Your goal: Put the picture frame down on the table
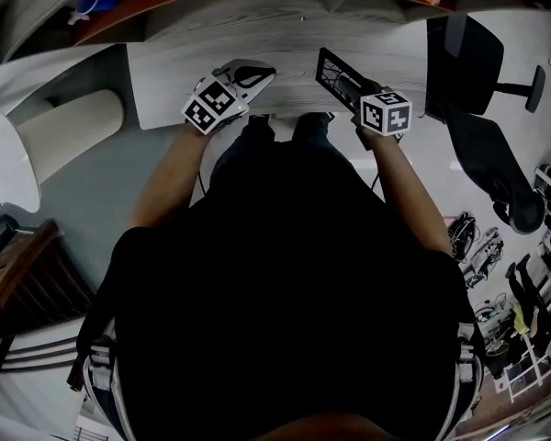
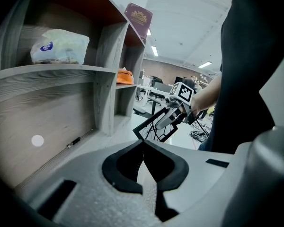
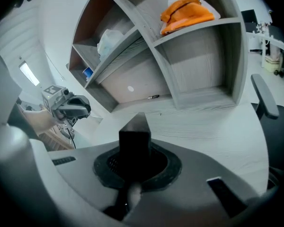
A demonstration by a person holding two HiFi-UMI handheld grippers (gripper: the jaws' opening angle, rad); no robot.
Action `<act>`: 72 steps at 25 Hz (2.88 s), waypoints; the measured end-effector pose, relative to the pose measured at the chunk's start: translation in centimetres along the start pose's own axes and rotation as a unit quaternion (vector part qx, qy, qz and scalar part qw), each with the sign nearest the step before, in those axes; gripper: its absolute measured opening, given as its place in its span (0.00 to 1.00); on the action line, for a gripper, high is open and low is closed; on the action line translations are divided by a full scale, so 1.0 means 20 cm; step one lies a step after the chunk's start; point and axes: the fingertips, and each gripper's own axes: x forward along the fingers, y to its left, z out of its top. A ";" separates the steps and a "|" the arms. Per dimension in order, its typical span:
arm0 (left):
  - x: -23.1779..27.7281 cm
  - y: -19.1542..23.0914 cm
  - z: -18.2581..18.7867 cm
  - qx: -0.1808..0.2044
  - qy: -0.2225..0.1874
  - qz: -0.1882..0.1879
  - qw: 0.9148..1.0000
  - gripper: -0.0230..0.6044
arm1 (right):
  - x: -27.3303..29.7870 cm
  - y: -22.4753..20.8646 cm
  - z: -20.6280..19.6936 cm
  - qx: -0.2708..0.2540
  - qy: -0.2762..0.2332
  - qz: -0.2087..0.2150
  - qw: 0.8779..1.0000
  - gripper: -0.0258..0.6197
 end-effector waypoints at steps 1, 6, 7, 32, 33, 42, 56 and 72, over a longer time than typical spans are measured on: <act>0.00 0.00 -0.01 0.001 0.003 -0.001 1.000 0.06 | 0.02 0.00 -0.02 0.001 0.005 0.002 1.000 0.07; -0.01 -0.01 -0.06 -0.007 0.012 -0.004 1.000 0.07 | 0.12 0.03 -0.15 0.014 0.040 0.014 0.999 0.06; -0.01 -0.01 -0.08 -0.014 0.015 -0.005 1.000 0.07 | 0.14 0.03 -0.19 0.014 0.051 0.017 0.998 0.06; -0.01 -0.01 -0.20 -0.041 0.038 -0.025 0.998 0.07 | 0.37 0.05 -0.47 0.037 0.156 0.049 0.986 0.06; 0.00 -0.01 -0.20 -0.041 0.038 -0.026 0.998 0.07 | 0.37 0.04 -0.47 0.038 0.156 0.048 0.986 0.06; 0.01 -0.01 -0.24 -0.049 0.046 -0.031 0.997 0.07 | 0.38 -0.02 -0.47 0.055 0.166 0.042 0.984 0.07; 0.02 -0.01 -0.30 -0.069 0.052 -0.032 0.996 0.06 | 0.42 -0.13 -0.41 0.071 0.164 0.009 0.984 0.11; 0.03 0.01 -0.29 -0.091 0.046 -0.036 0.994 0.07 | 0.50 -0.09 -0.42 0.026 0.222 0.033 0.974 0.13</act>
